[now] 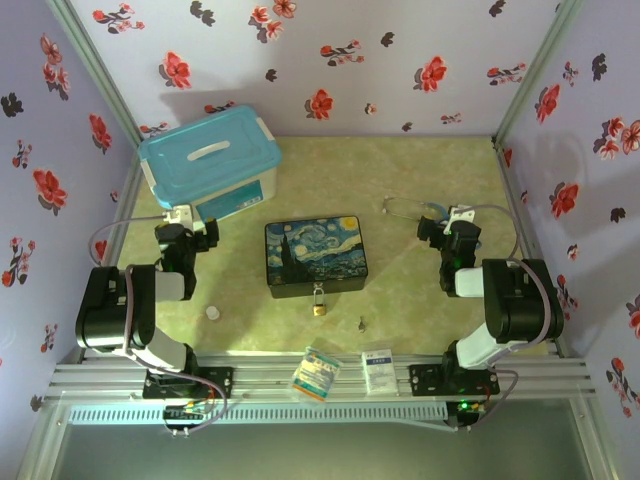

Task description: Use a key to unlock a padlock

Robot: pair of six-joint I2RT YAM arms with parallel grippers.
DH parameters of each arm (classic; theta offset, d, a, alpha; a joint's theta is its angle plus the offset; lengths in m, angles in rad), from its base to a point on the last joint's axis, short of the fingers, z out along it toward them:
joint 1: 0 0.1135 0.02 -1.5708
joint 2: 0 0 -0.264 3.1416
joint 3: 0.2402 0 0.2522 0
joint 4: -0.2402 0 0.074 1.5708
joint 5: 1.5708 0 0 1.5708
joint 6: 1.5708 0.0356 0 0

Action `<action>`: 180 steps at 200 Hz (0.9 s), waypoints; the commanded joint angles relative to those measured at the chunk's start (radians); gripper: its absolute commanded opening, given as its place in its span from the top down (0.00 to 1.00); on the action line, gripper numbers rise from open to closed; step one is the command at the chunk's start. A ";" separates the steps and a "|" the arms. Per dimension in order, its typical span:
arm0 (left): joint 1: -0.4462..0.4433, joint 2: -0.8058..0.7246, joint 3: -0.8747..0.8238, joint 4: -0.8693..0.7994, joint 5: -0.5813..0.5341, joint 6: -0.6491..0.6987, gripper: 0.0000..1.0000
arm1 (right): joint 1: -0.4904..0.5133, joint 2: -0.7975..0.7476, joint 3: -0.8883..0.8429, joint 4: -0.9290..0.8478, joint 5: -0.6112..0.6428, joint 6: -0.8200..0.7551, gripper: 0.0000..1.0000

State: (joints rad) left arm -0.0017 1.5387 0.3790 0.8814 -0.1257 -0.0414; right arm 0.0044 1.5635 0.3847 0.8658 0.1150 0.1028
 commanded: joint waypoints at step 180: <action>0.007 -0.096 -0.007 -0.037 0.014 0.017 0.00 | -0.007 -0.081 -0.003 -0.015 -0.039 -0.025 0.01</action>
State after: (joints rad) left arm 0.0002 1.5299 0.3786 0.8738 -0.1173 -0.0414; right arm 0.0025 1.5562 0.3847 0.8581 0.1024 0.1024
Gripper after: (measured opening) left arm 0.997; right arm 0.993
